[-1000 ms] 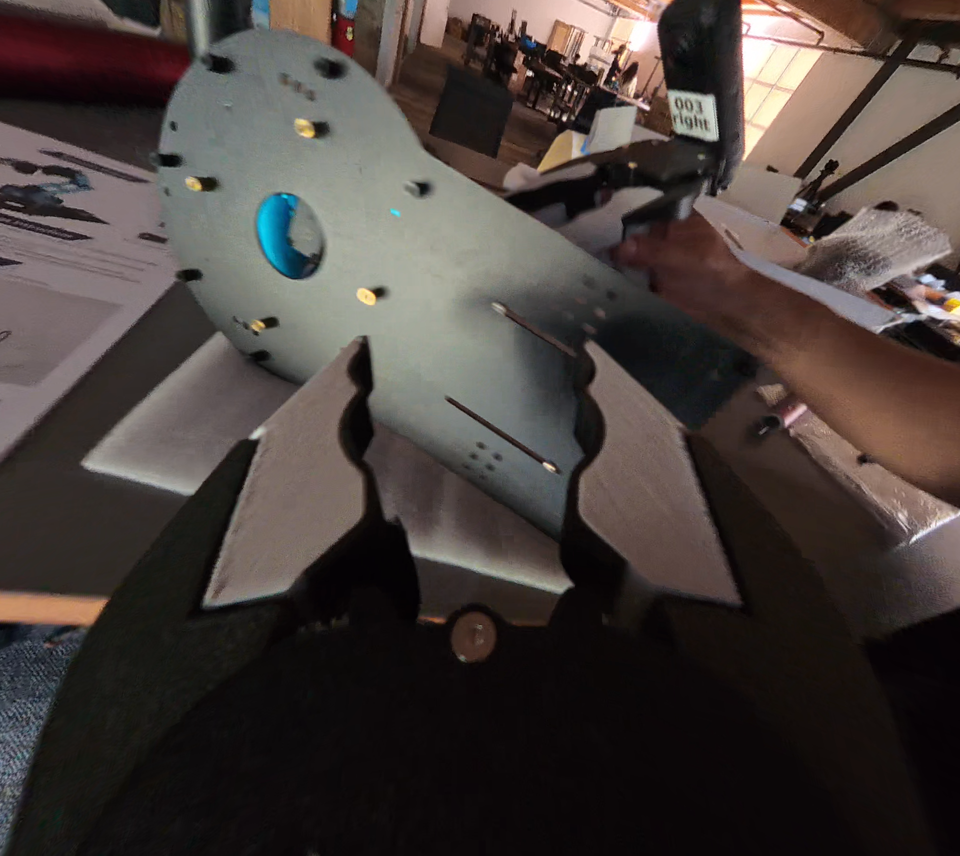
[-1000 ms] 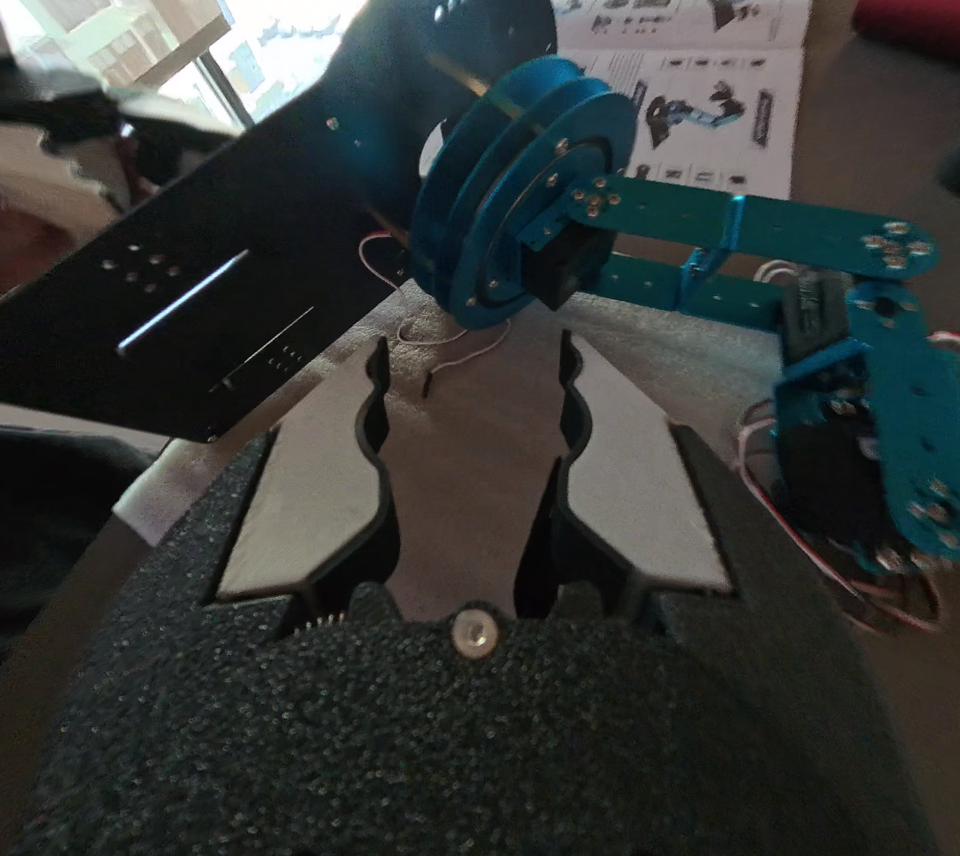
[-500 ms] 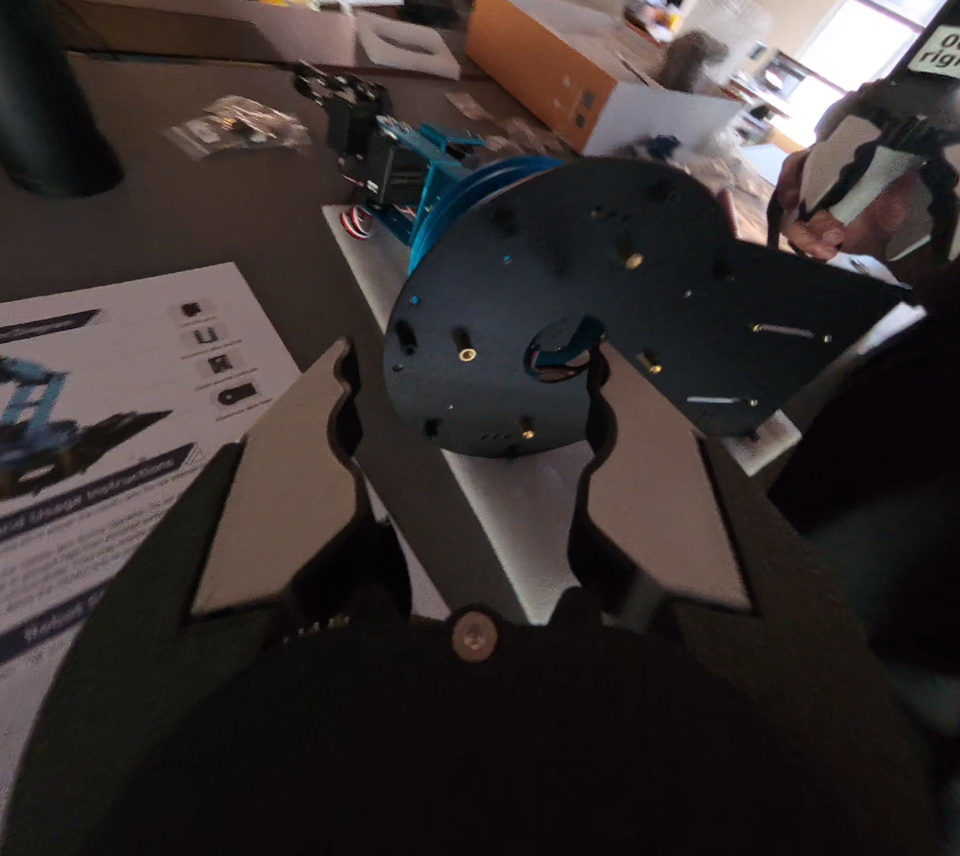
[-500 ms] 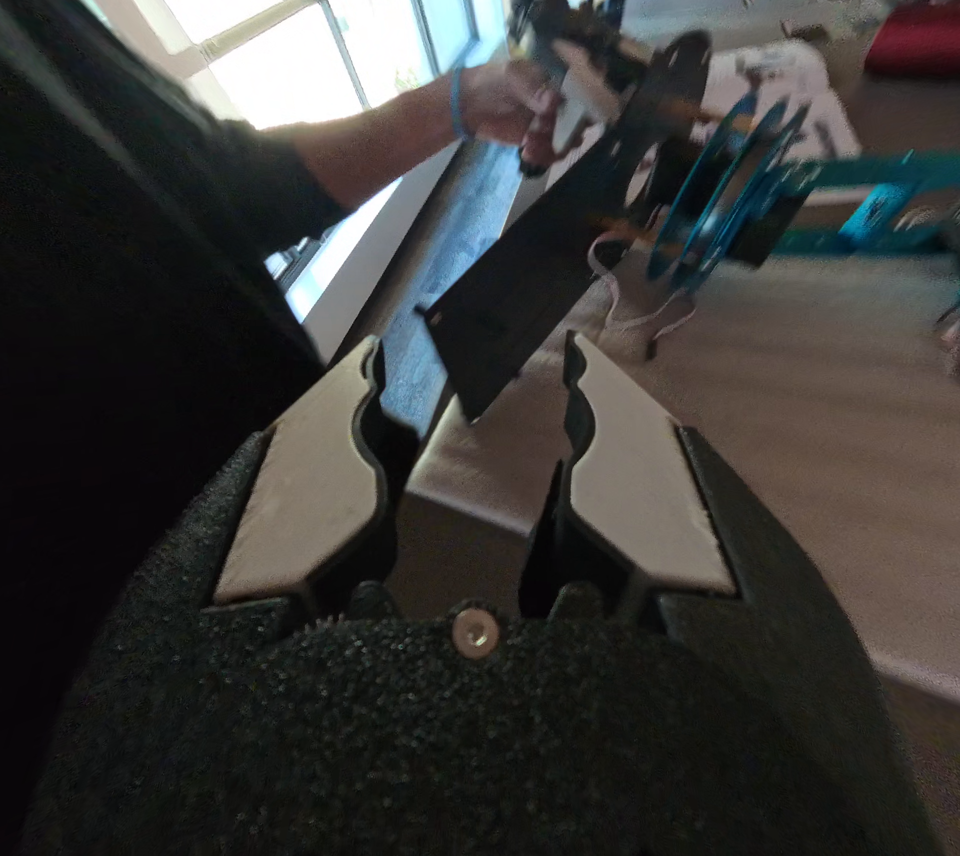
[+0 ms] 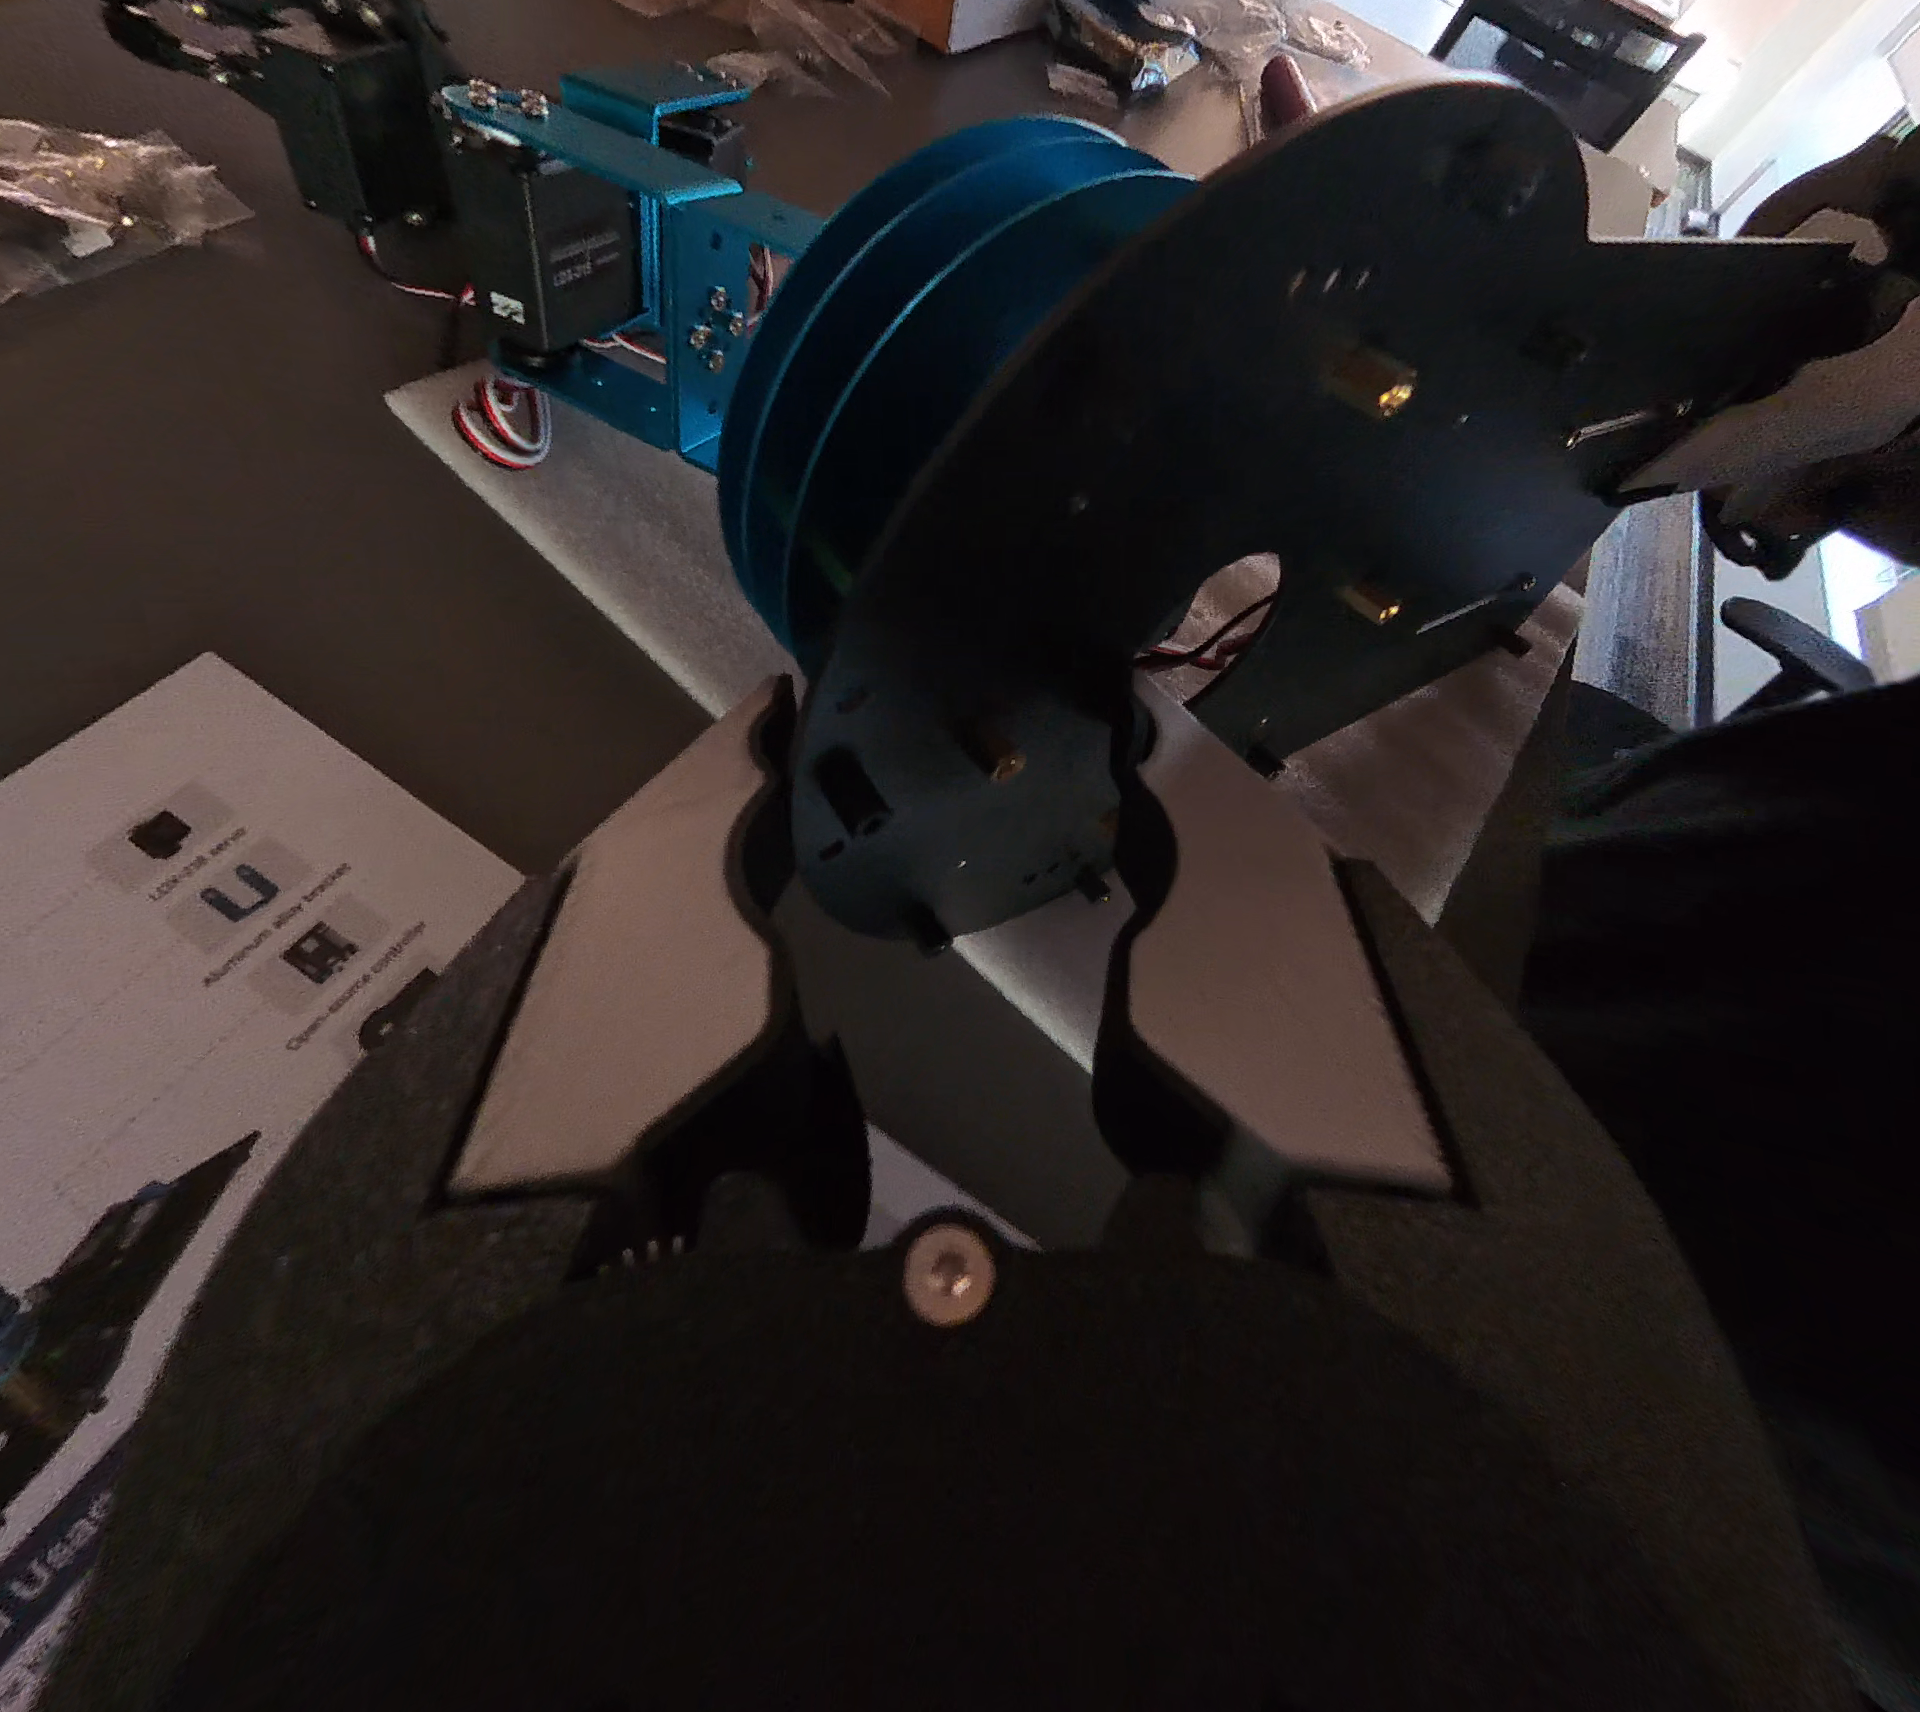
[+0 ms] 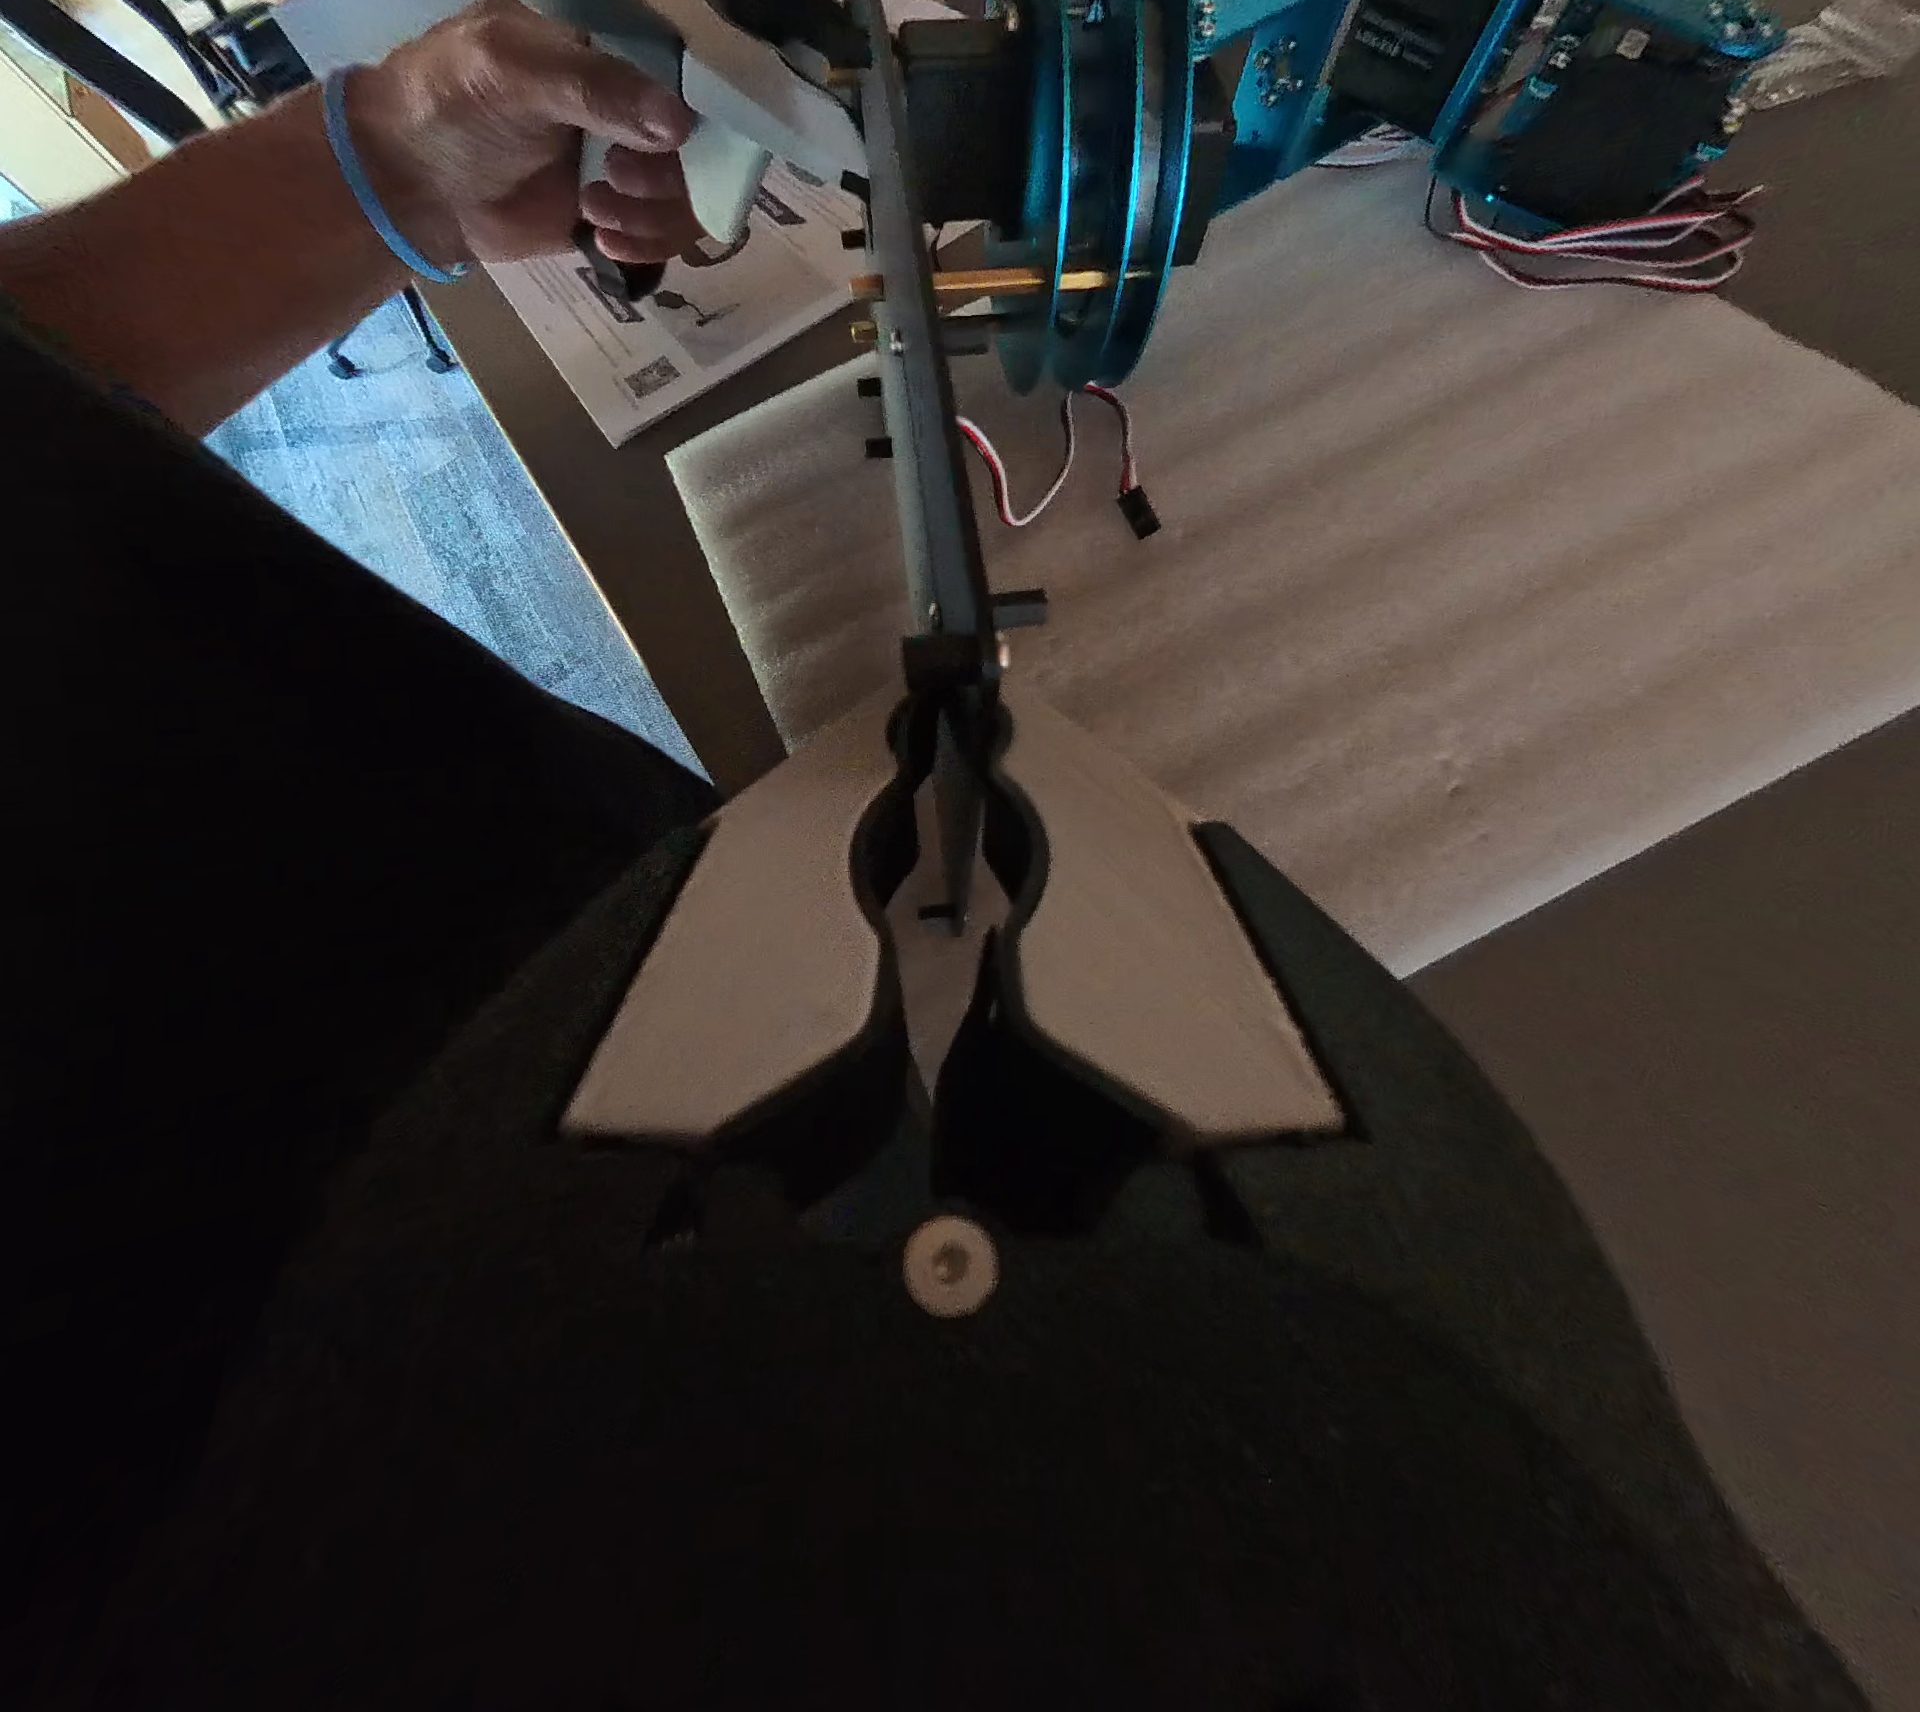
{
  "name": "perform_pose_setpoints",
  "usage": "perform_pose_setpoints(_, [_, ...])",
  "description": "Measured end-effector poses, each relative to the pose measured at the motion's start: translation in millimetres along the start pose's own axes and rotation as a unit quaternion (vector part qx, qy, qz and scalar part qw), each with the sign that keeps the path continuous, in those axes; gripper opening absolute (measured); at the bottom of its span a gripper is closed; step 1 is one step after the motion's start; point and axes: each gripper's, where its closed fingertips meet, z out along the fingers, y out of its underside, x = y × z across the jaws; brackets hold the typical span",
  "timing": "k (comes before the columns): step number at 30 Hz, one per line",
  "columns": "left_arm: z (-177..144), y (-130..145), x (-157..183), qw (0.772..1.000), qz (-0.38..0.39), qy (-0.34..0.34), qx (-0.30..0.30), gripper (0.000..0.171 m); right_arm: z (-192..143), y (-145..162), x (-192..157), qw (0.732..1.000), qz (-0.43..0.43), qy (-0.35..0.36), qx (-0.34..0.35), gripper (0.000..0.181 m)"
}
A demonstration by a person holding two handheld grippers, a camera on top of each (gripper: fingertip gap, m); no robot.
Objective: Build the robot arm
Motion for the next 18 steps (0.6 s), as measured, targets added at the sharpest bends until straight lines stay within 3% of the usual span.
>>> perform_pose_setpoints(6, [-8.2, -28.5, 2.0, 0.998, 0.029, 0.029, 0.041, 0.057, -10.2, -26.6, -12.5, 0.998, -0.051, 0.003, 0.024, 0.002])
perform_pose_setpoints(11, [-3.9, -55.8, 9.1, 0.994, 0.063, 0.08, 0.04, 0.059, -26.5, -45.0, -20.9, 0.996, -0.083, 0.027, 0.036, 0.006])
perform_pose_setpoints(18, [24.0, -67.2, 13.3, 0.984, 0.085, 0.156, 0.025, 0.06, -34.8, -39.8, -24.9, 0.992, -0.103, 0.072, 0.017, 0.006])
